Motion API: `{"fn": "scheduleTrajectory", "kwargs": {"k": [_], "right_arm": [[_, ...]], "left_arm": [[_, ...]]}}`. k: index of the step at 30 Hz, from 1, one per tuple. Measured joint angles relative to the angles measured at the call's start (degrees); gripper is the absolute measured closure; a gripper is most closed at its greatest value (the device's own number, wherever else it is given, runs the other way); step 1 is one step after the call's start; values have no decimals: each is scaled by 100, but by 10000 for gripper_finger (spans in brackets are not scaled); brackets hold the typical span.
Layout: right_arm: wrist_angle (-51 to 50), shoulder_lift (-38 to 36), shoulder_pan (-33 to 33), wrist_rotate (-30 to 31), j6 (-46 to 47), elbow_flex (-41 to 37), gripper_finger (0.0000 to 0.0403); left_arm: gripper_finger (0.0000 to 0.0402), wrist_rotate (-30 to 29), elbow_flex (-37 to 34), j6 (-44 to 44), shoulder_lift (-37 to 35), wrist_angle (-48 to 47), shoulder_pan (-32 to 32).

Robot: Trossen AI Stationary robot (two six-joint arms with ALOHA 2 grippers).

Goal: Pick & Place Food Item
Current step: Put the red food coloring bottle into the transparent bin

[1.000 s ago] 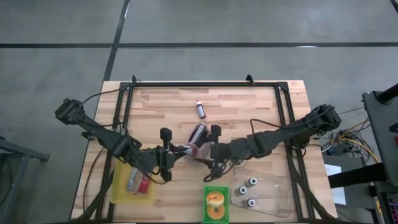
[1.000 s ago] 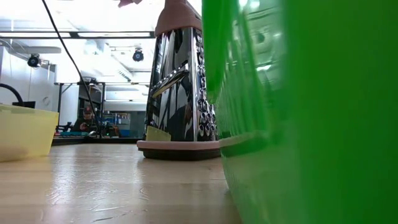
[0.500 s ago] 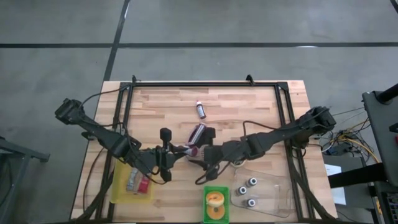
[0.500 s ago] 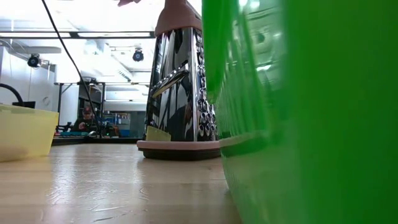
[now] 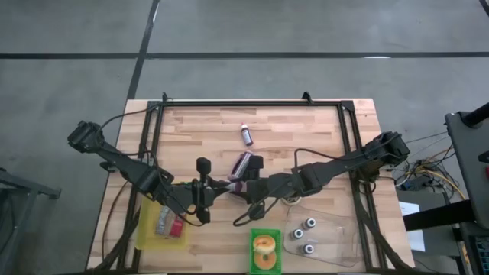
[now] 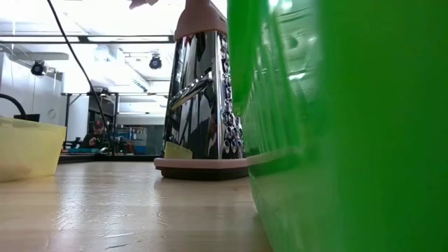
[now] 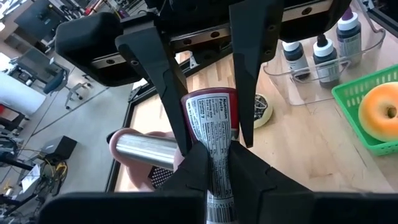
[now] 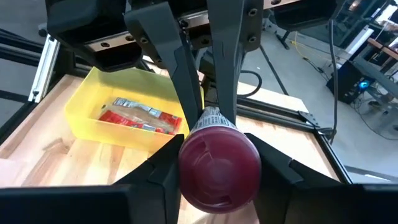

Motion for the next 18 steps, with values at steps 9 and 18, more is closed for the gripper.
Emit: {"fn": "scheduleTrajectory", "kwargs": {"k": [9, 18], "right_arm": [[-72, 2, 15, -31, 36, 0, 271], [-97, 2, 20, -38, 34, 2, 271]], "left_arm": [[368, 15, 0, 4, 0, -2, 4], [368, 22, 0, 46, 0, -1, 5]]}}
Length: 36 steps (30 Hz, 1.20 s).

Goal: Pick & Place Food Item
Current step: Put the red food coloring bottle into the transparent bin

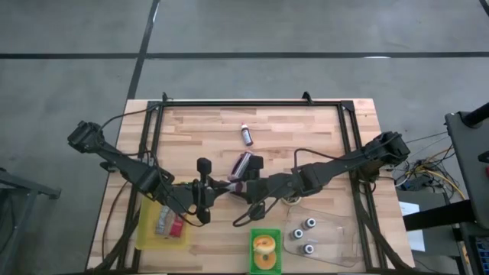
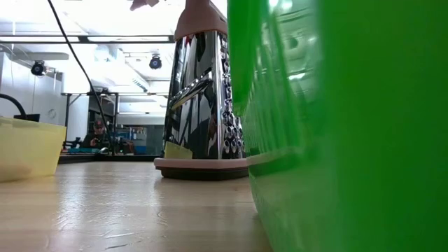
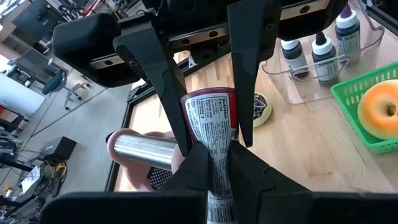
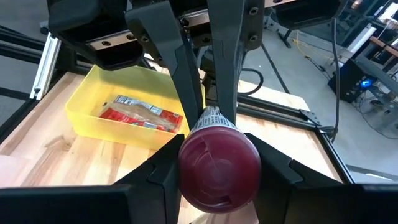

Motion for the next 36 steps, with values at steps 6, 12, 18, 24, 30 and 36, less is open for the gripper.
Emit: {"fn": "scheduleTrajectory", "kwargs": {"k": [6, 12, 18, 24, 30, 36], "right_arm": [[-61, 0, 4, -95, 17, -2, 271], [-72, 9, 24, -115, 0, -9, 272], [-45, 11, 64, -70, -64, -15, 272], [-15, 11, 66, -30, -93, -15, 272], [276, 11, 128, 272, -371, -15, 273], [1242, 11, 266, 670, -983, -136, 273]], "left_arm": [[262, -23, 39, 119, 0, 40, -23], [116, -155, 308, 171, -42, 71, -86], [33, -308, 461, 235, -365, -37, -316], [23, -284, 466, 257, -953, 65, -450], [23, 20, 57, 285, -1366, 422, -532], [23, 24, -563, 343, -1720, 959, -541]]}}
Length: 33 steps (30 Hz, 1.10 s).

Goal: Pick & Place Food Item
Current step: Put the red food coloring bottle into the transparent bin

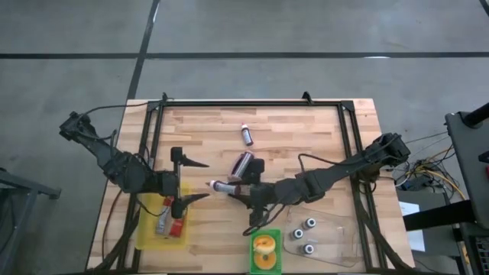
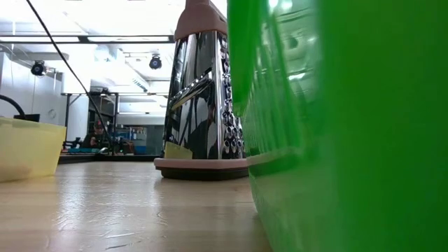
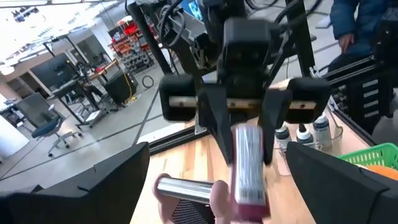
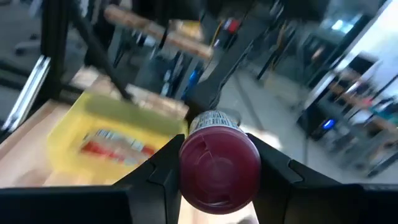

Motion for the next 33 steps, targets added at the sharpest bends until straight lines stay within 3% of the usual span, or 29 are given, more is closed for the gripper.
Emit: {"fn": "scheduleTrajectory", "kwargs": {"k": [5, 10, 17, 20, 24, 26, 33], "right_arm": [[1804, -2, 78, 211, -753, -440, 273], [4327, -4, 77, 195, -1541, -1210, 273], [7283, -4, -64, -950, -1852, -2419, 273], [7954, 58, -131, -1419, -1756, -2686, 273], [7969, 110, -165, -1907, -1695, -2735, 273], [8006, 208, -170, -2201, -1701, -2598, 273], [8000, 709, -194, -2331, -1812, -1952, 273]], "left_arm": [[23, -1, -439, 20, -342, 469, -4], [23, 43, -894, 184, -659, 996, -7], [23, 784, -1671, 833, -892, 2826, -6], [23, 1197, -2074, 1270, -827, 4077, 40], [23, 1919, -2465, 1572, -609, 5402, 275], [23, 2295, -2506, 1553, -472, 5691, 477], [23, 3355, -2479, 1150, 315, 6716, 1131]]}}
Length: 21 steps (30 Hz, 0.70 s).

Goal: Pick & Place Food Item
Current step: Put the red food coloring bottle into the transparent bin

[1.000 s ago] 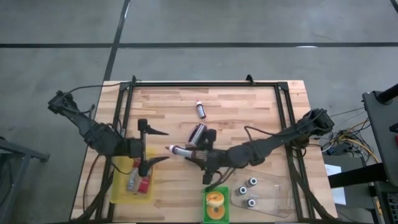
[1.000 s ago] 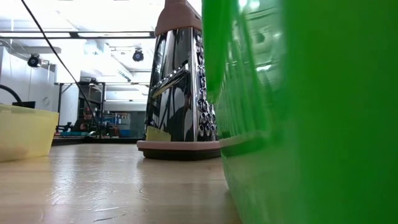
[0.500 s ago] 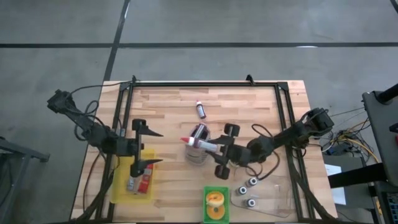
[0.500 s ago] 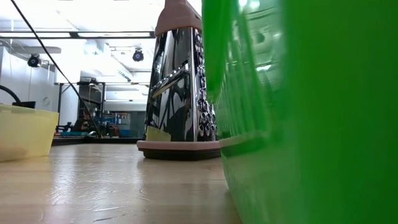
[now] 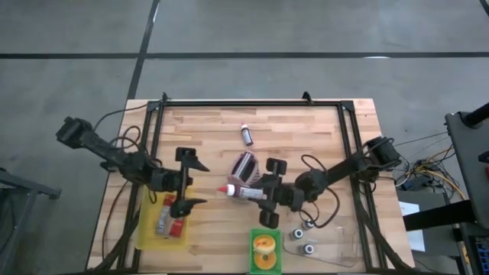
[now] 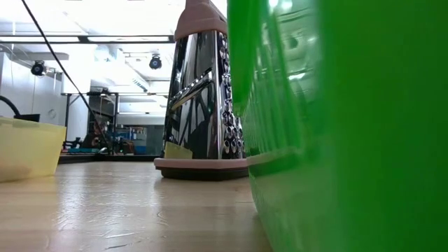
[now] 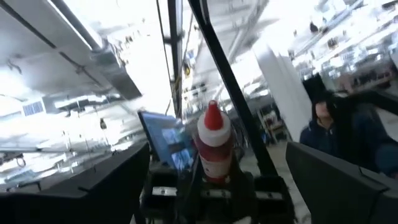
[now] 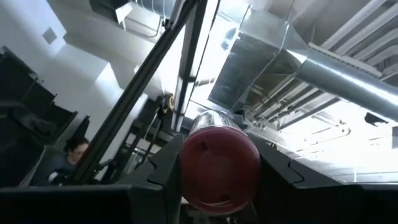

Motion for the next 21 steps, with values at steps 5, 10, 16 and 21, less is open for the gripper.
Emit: {"fn": "scheduleTrajectory", "kwargs": {"k": [5, 10, 16, 21], "right_arm": [[-26, 170, -28, -7, -62, 253, 274], [-13, 141, -37, -11, -53, 230, 275], [-6, 137, -42, -11, -41, 230, 275], [-4, 137, -41, 45, -42, 239, 275]], "left_arm": [[23, 89, 9, 9, 627, 880, 205], [23, 262, 9, 41, 1278, 2082, 265], [23, 506, 238, -214, 2019, 2833, 474], [23, 659, 715, -342, 2429, 2791, 635]]}}
